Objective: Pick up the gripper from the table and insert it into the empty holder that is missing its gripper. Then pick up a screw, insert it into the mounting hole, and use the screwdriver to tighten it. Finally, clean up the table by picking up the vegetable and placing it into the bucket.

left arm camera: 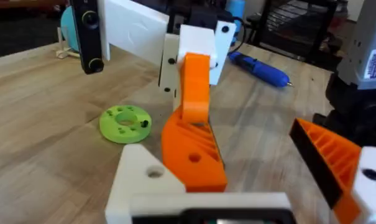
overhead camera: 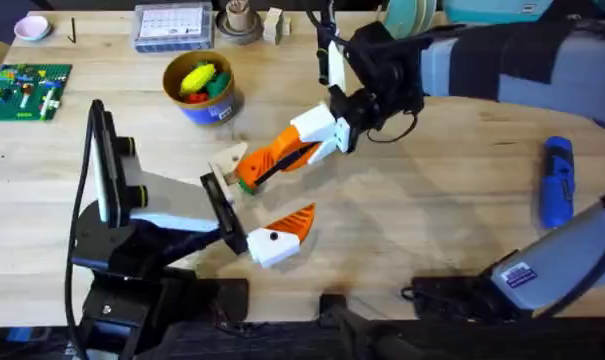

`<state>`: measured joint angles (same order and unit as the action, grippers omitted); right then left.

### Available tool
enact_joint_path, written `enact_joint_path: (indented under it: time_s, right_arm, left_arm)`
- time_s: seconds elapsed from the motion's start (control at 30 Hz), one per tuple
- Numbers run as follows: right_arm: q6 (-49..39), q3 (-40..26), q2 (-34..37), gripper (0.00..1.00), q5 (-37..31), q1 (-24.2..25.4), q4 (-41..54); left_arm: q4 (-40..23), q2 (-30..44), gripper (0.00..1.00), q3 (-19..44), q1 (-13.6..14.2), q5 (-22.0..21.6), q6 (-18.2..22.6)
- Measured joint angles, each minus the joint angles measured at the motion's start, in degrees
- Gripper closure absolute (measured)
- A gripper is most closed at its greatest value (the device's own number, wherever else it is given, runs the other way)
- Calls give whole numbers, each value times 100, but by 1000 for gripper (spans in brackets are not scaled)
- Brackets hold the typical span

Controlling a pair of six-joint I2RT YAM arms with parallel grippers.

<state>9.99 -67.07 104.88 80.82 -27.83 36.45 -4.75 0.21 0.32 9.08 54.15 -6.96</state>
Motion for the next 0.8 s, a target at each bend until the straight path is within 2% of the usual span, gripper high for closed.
enact_joint_path:
  time_s: [0.43,0.8]
  right_arm:
    - [763,0,341,993,335,-2,-379]
    - [2396,0,341,993,-3,-95,-1972]
  left_arm:
    - [-2,0,8,0,0,7,-45]
    - [2,0,8,0,-7,-91,-46]
